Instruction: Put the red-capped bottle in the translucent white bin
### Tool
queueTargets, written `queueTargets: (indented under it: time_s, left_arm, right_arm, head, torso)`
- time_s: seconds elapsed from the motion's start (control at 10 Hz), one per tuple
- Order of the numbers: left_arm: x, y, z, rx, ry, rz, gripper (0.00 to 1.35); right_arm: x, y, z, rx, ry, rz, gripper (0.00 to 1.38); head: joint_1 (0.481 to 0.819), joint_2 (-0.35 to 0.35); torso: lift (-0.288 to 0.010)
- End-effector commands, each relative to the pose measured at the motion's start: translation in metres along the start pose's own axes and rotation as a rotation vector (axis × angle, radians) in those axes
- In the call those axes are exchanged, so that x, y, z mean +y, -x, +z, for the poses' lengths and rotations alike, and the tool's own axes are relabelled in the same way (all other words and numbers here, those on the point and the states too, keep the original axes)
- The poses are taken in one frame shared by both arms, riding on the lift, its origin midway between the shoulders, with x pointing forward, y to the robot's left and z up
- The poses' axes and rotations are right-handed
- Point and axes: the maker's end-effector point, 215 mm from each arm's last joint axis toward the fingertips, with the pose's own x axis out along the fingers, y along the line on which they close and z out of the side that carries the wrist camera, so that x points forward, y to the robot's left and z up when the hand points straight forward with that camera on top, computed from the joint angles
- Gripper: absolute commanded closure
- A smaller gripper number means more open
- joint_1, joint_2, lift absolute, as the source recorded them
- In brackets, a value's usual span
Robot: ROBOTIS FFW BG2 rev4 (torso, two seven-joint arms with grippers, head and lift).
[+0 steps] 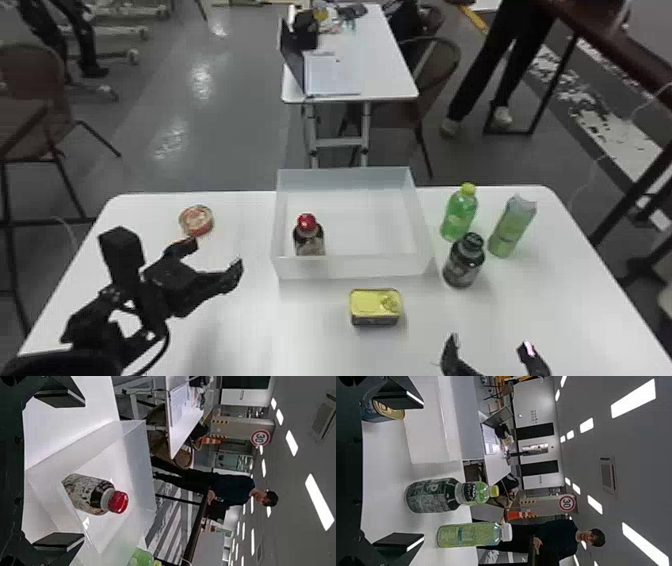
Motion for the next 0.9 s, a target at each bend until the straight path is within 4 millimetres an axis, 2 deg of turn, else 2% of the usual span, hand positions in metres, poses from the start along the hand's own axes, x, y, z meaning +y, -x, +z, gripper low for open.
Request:
queueTargets:
  time_s: [0.0,0.3,0.5,0.6,0.8]
  left_arm:
    - [-0.007,0.038,-0.005,-0.068,0.015,0.061,0.12]
    - [-0.006,0.106,-0.028,-0.152,0.001,0.210,0.12]
    - [0.011,0.153,-0.050,-0.140,-0.030,0.349,0.12]
    - [0.015,0.159,-0.054,-0.140,-0.026,0.373,0.11]
    - [0.010,0.151,-0.050,-0.154,-0.028,0.358,0.12]
  right_arm:
    - [-0.001,0.002,0.000,0.001,-0.002,-0.003,0.12]
    - [-0.003,0.006,-0.002,0.009,-0.008,-0.010,0.12]
    - [-0.005,0.008,-0.002,0.010,-0.007,-0.013,0.12]
    - [-0.005,0.009,-0.003,0.011,-0.007,-0.013,0.12]
    - [-0.005,0.009,-0.003,0.011,-0.007,-0.013,0.12]
  head:
    - [0.695,0.039]
    - [0.695,0.077]
    - [0.695,0.121]
    - [0.695,0.161]
    - [0.695,0.184]
  torso:
    - [-0.017]
    - [-0.017]
    - [-0.017]
    - [-0.017]
    - [-0.017]
